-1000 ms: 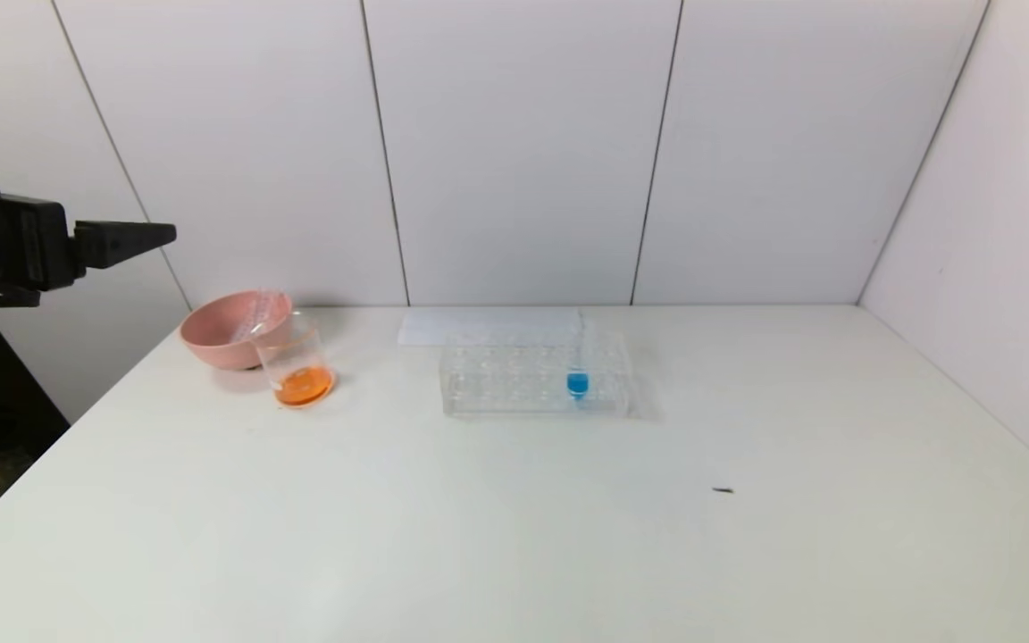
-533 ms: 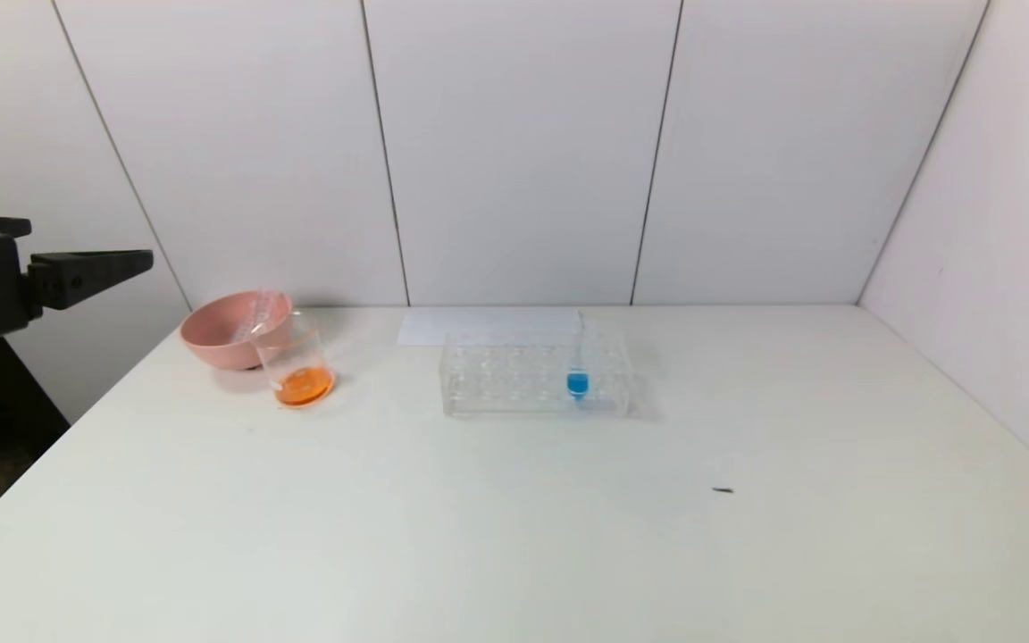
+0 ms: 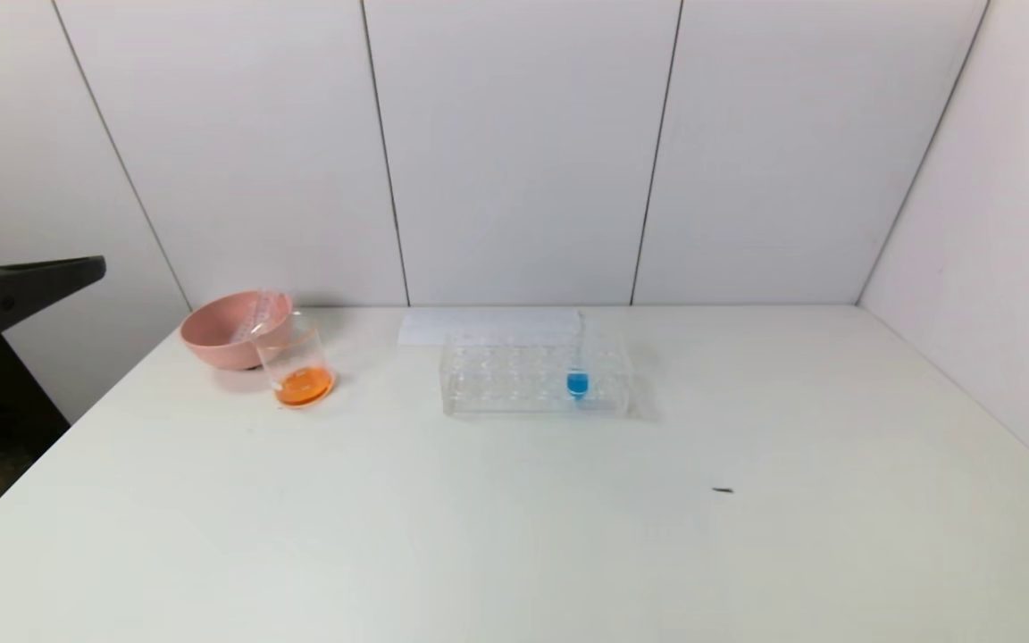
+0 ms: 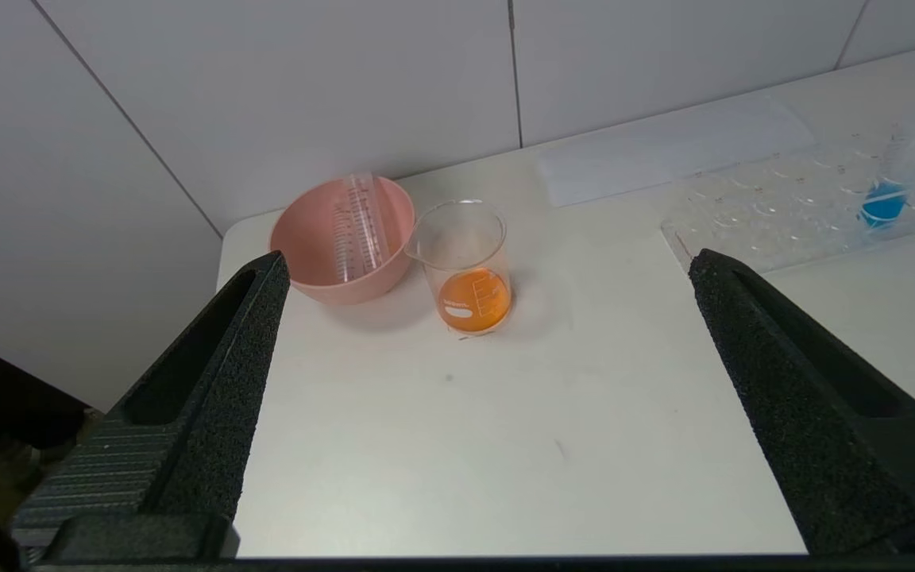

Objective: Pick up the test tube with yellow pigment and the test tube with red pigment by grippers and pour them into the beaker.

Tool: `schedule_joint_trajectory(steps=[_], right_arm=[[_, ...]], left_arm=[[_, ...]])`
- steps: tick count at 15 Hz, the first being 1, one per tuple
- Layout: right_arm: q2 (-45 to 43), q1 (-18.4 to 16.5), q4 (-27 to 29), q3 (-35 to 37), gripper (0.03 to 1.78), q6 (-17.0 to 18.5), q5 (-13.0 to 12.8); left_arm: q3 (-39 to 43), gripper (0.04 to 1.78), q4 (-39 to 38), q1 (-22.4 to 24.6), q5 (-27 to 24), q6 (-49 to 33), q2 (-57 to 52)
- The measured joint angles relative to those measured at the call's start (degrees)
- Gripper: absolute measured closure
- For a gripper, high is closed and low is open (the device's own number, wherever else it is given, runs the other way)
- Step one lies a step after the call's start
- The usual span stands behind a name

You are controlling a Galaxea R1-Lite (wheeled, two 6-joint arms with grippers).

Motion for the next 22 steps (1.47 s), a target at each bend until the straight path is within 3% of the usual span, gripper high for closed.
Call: schedule_joint_trajectory(steps=[7, 12, 17, 22], right_arm=[[-0.01, 0.00, -0.02, 0.00, 0.11, 0.00, 0.00], [0.00, 0.00, 0.00, 0.00, 0.11, 0.00, 0.00], [0.00, 0.00, 0.00, 0.00, 0.11, 0.00, 0.00], [0.00, 0.00, 0.00, 0.00, 0.11, 0.00, 0.02]], left_arm=[[9.59, 0.06, 0.27, -0.11, 0.17, -0.20, -13.80], [15.85, 0.06, 2.84, -4.50, 5.11, -2.07, -24.94], [18.51, 0.06, 7.79, -7.59, 7.85, -3.06, -36.82], [19.69, 0.06, 9.56, -7.08, 7.23, -3.62, -45.40]])
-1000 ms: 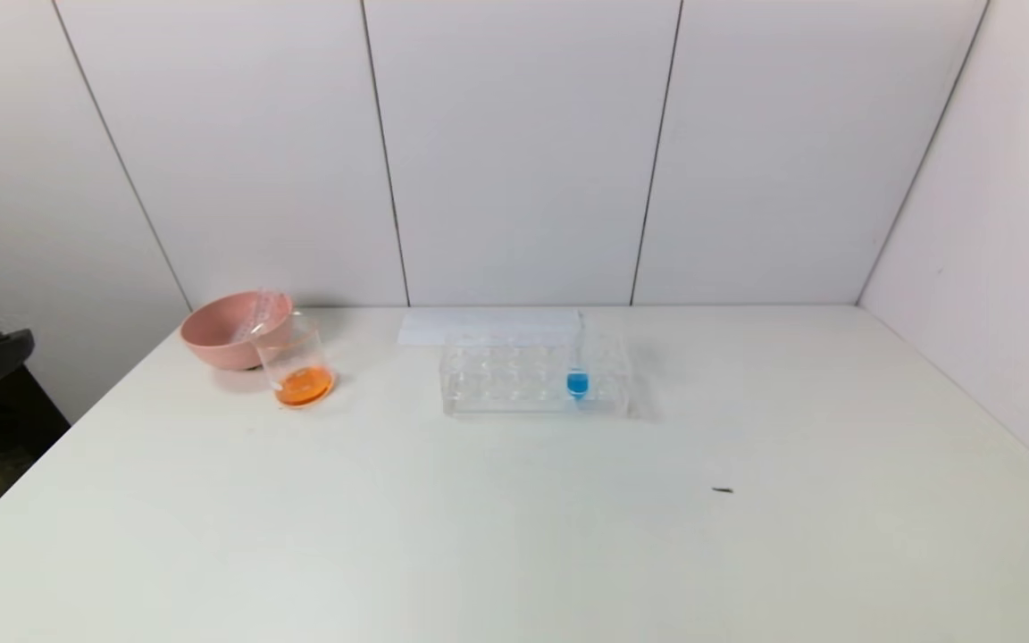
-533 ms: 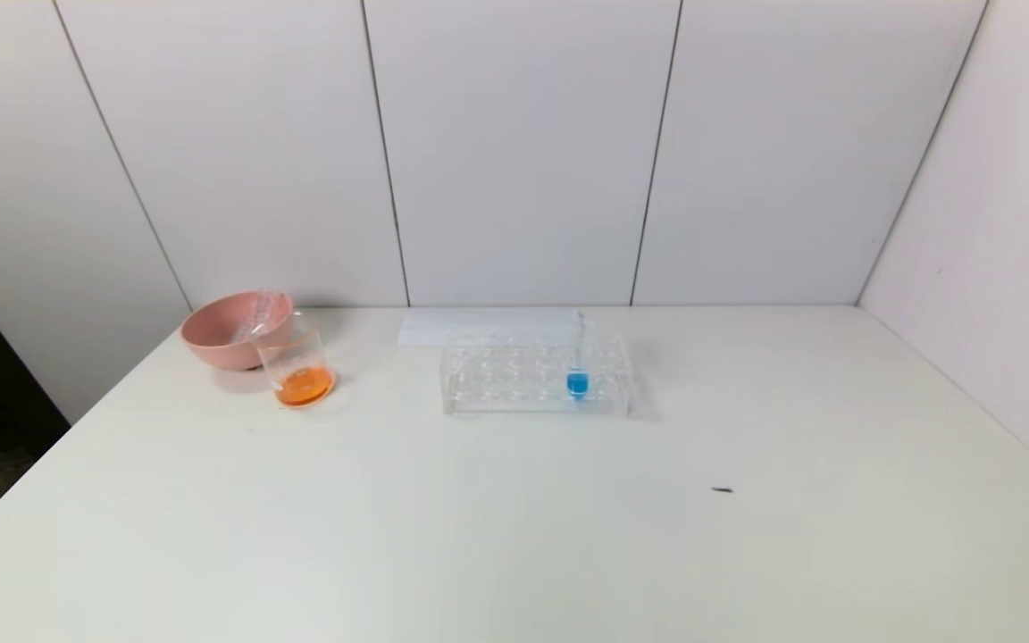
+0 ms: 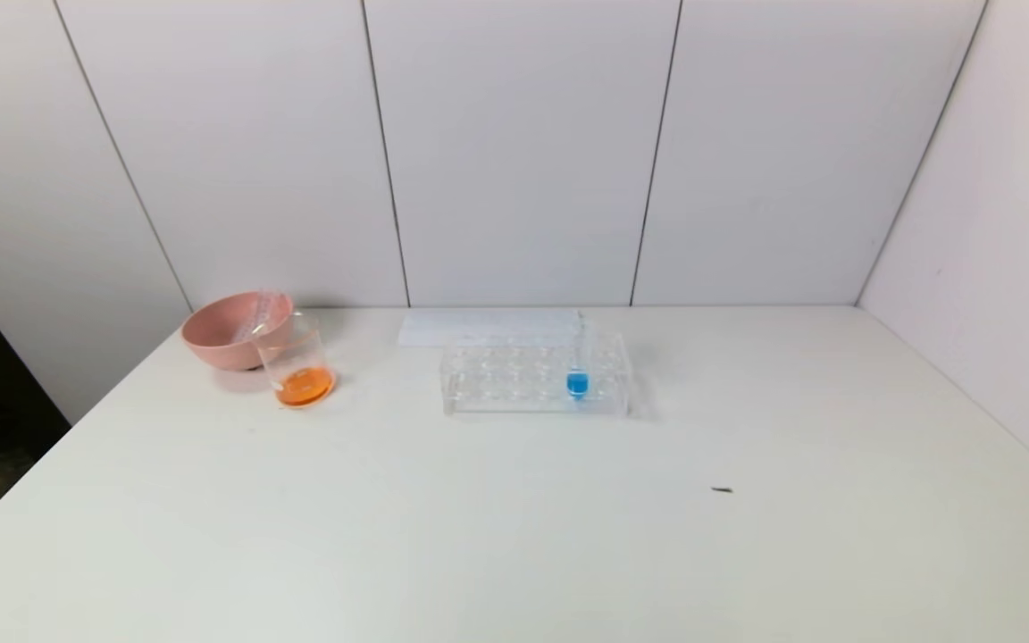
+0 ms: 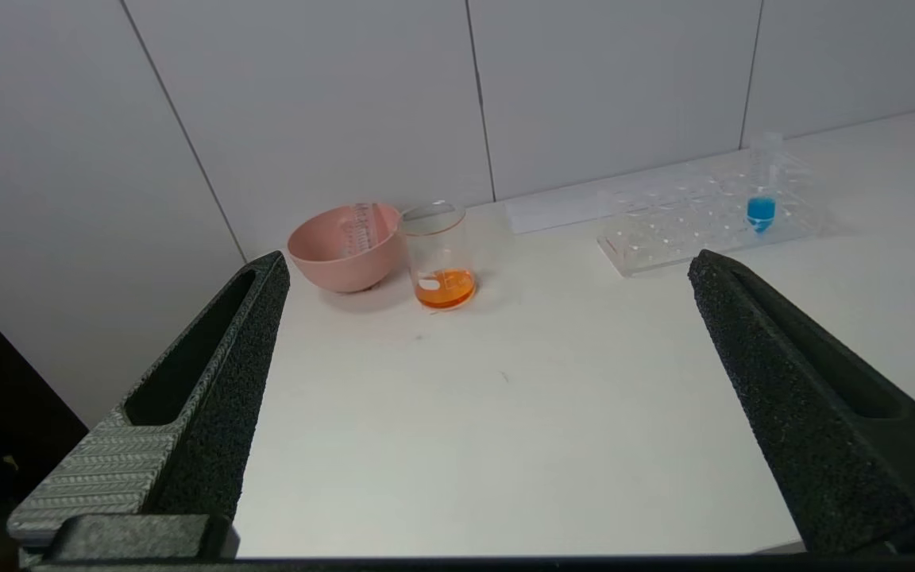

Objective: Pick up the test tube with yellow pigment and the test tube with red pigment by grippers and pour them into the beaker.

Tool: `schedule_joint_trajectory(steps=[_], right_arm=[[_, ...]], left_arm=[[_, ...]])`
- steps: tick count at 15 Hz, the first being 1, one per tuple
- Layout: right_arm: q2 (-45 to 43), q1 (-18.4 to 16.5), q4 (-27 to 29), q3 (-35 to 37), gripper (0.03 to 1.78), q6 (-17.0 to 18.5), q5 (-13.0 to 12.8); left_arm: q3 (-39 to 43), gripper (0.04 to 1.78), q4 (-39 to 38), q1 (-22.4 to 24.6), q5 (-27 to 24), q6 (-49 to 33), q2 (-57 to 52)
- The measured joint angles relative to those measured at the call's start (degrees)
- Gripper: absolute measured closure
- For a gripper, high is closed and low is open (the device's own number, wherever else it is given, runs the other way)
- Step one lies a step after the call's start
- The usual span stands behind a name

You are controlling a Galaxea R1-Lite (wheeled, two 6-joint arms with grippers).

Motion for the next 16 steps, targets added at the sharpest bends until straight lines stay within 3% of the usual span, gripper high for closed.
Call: schedule_joint_trajectory(steps=[8, 16], right_arm=[[0.00, 0.00, 0.00, 0.00, 0.11, 0.00, -0.02], [0.00, 0.00, 0.00, 0.00, 0.11, 0.00, -0.02]], left_arm=[[4.63, 0.06, -0.72, 1.30, -0.72, 0.26, -11.90], [11.58, 0.06, -2.51, 1.33, 2.39, 0.59, -14.13]])
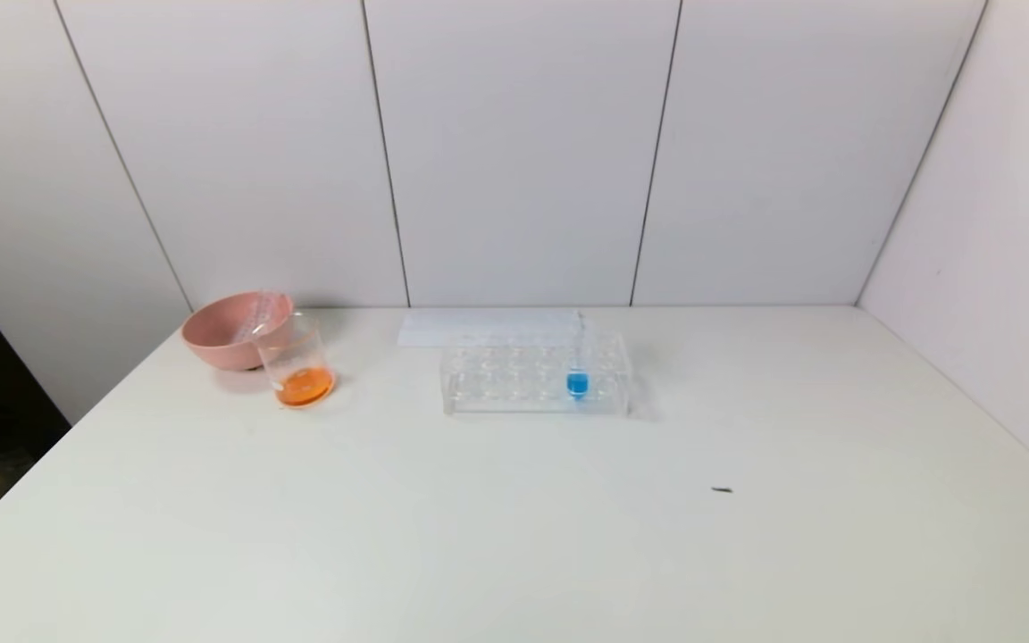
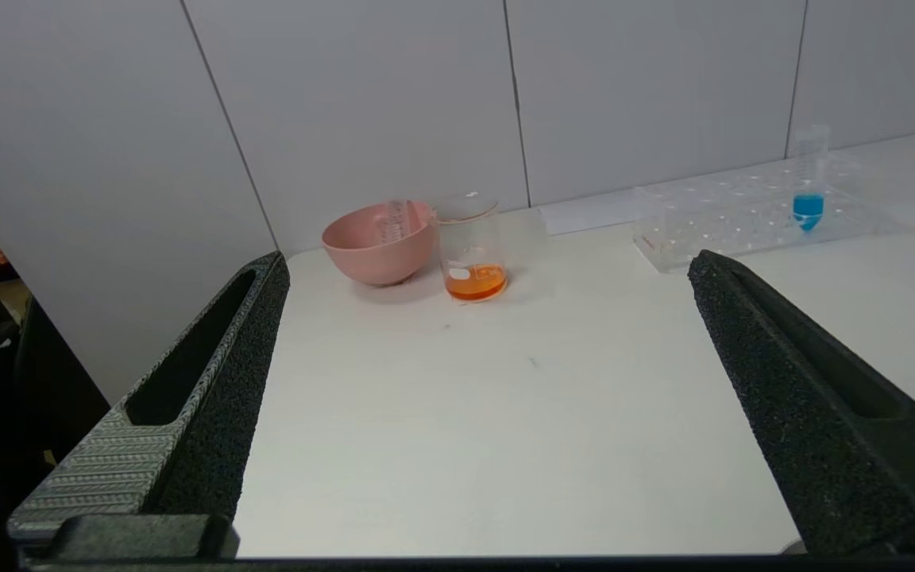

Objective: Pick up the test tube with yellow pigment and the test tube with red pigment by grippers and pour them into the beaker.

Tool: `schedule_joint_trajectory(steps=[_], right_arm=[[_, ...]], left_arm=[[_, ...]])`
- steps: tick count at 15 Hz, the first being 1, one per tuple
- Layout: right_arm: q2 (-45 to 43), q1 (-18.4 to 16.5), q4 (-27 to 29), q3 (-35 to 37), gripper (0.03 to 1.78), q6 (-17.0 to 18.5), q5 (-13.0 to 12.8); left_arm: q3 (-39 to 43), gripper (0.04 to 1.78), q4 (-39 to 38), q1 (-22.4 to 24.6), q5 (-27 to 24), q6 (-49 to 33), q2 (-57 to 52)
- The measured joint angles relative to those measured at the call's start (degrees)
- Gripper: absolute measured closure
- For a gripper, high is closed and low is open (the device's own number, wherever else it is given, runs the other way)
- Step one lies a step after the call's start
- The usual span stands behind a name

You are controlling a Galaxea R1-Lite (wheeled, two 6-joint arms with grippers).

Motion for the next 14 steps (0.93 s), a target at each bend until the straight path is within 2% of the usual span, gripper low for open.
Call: schedule_joint_trajectory(steps=[2, 7, 10, 14], right_arm=[[0.00, 0.00, 0.00, 0.00, 0.11, 0.00, 0.00], [0.00, 0.00, 0.00, 0.00, 0.11, 0.00, 0.00], [0.00, 0.00, 0.00, 0.00, 0.11, 0.00, 0.00], [0.00, 0.00, 0.00, 0.00, 0.11, 0.00, 0.00]], left_arm=[[5.16, 0.06, -5.57, 0.02, -0.05, 0.30, 0.00], [21.74, 0.06, -29.95, 0.02, -0.52, 6.03, 0.00], [23.65, 0.06, -28.89, 0.02, -0.35, 4.99, 0.00], [23.92, 0.06, -21.21, 0.02, 1.49, 4.08, 0.00]])
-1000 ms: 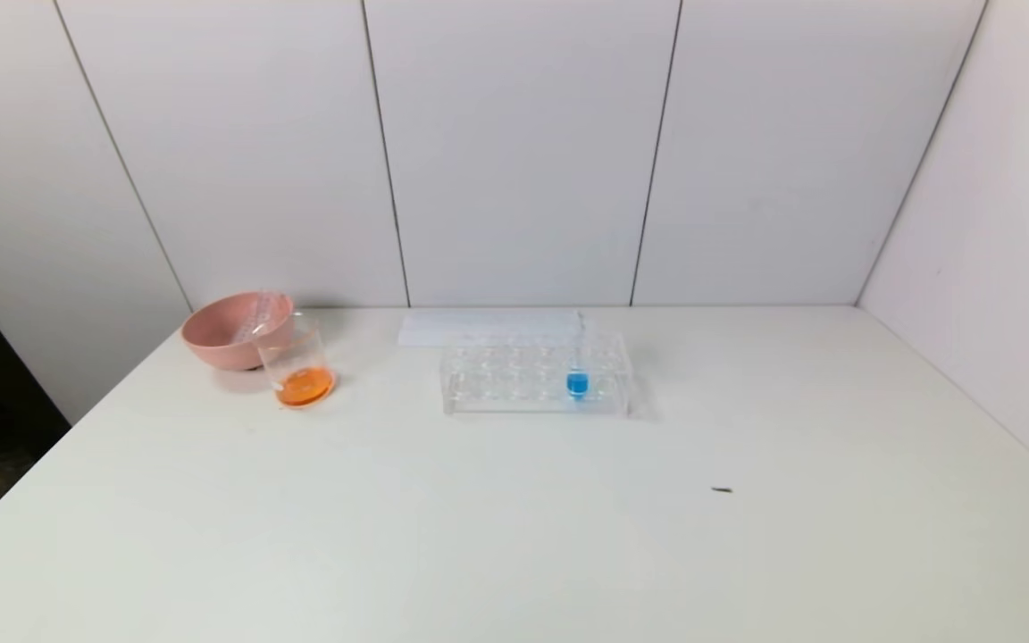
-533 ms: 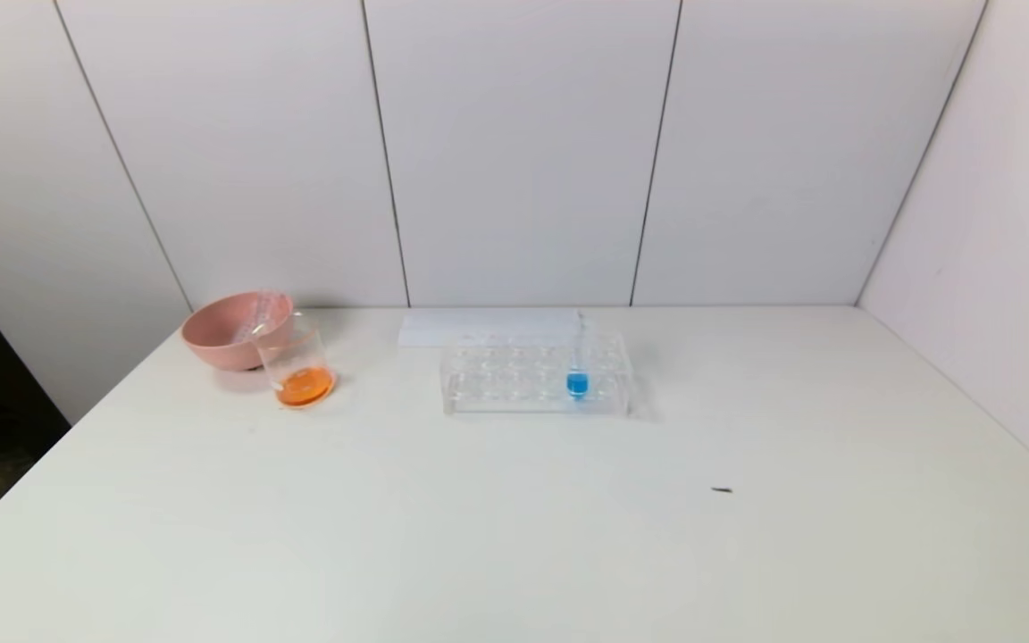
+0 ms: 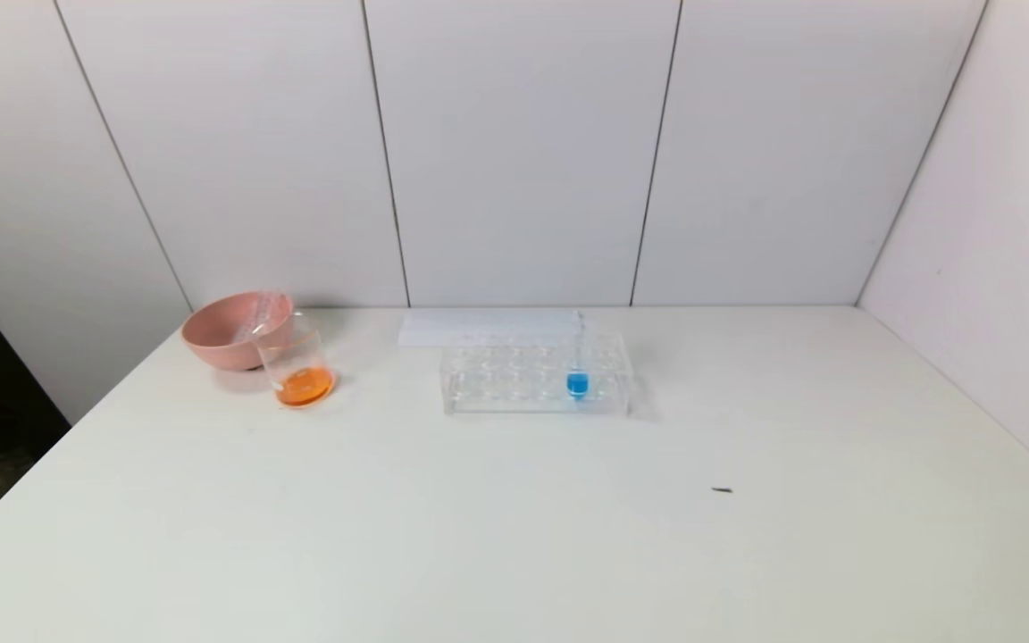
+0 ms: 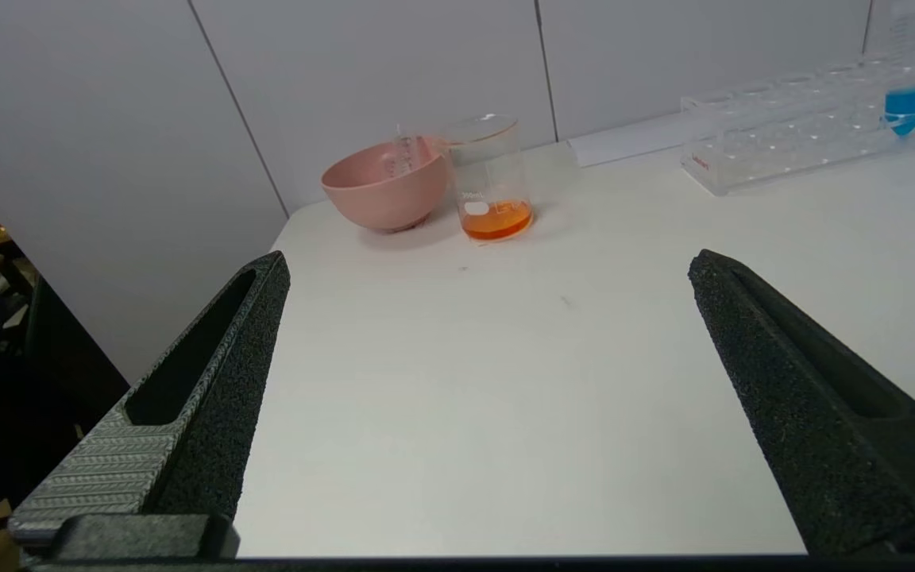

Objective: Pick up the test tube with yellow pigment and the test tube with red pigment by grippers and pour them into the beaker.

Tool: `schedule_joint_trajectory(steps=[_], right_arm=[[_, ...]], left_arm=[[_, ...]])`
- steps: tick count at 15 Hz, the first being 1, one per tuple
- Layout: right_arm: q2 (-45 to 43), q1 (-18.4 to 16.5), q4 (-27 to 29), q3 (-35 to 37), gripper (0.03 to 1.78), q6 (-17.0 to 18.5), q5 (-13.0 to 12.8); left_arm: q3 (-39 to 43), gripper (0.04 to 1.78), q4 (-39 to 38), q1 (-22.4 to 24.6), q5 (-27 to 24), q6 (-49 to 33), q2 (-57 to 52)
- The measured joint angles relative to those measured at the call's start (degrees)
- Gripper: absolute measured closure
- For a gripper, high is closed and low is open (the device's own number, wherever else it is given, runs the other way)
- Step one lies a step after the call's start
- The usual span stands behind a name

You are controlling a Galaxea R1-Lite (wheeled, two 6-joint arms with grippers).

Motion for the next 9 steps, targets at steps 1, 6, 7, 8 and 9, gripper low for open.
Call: schedule_joint_trajectory(steps=[1, 6, 7, 8, 9], right_arm=[[0.00, 0.00, 0.00, 0.00, 0.11, 0.00, 0.00], [0.00, 0.00, 0.00, 0.00, 0.11, 0.00, 0.00], [0.00, 0.00, 0.00, 0.00, 0.11, 0.00, 0.00], [0.00, 0.00, 0.00, 0.00, 0.11, 0.00, 0.00], [0.00, 0.00, 0.00, 0.00, 0.11, 0.00, 0.00]], left_arm=[[0.00, 0.06, 1.08, 0.00, -0.16, -0.28, 0.02], [0.02, 0.06, 10.78, 0.00, -0.30, -1.13, 0.07], [0.02, 0.06, 10.84, 0.00, -0.13, -1.44, 0.07], [0.02, 0.06, 10.89, 0.00, 0.02, -1.79, 0.07], [0.02, 0.06, 10.97, 0.00, 0.09, -2.88, 0.07]])
